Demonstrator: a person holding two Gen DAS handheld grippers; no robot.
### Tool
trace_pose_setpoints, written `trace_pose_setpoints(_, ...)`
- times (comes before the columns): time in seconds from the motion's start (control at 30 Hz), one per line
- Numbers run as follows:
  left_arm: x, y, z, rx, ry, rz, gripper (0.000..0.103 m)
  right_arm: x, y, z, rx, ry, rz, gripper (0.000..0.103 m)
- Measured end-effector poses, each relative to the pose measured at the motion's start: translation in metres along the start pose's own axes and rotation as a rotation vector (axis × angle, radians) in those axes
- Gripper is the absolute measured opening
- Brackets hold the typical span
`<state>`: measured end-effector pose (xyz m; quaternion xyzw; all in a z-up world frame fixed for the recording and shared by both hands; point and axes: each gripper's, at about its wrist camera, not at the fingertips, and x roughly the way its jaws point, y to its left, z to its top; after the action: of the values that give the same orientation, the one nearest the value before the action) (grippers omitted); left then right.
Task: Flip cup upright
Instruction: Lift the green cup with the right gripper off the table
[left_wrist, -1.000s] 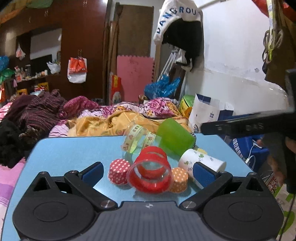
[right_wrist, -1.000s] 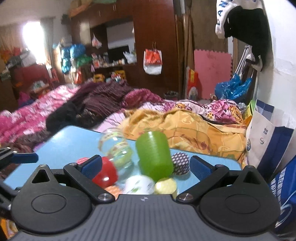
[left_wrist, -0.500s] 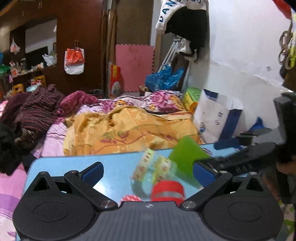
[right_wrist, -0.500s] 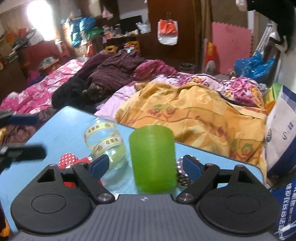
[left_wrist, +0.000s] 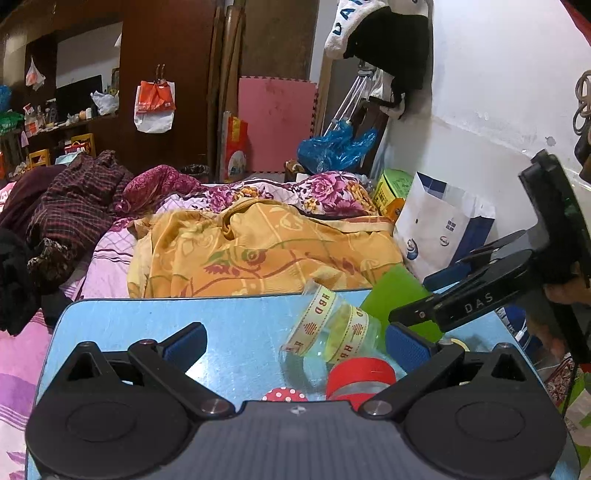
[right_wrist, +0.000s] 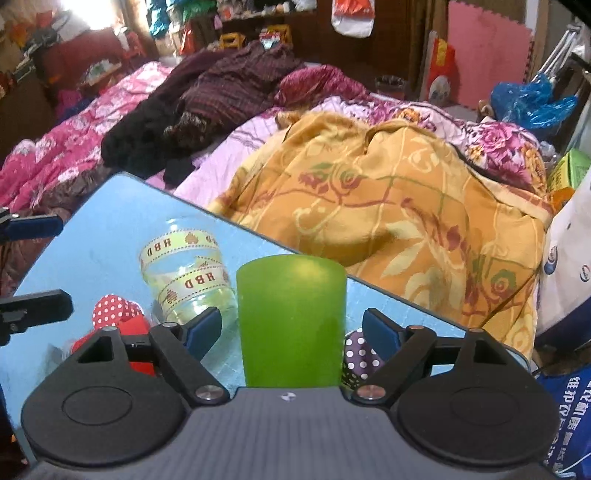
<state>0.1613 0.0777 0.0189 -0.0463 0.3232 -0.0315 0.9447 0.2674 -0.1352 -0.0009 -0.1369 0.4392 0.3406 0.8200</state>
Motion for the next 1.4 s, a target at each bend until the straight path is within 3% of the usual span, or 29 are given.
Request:
trace_pose_setpoints(0.33,0.0,0.005,-0.005,-0.007,0.0,-0.031,0.103,0.003,0.018,-0.009,-0.076,0.062,-0.067,0.078)
trace_pose_setpoints(0.6,-0.003,0.011,-0.009,-0.025,-0.008,-0.046,0.103,0.007,0.016,-0.01,-0.055,0.093,-0.108,0.064)
trace_pose_setpoints(1.4,-0.012,0.024,-0.017,-0.068,-0.041,-0.097,0.103,-0.01,0.021,-0.011,0.053,0.024,-0.117,0.063)
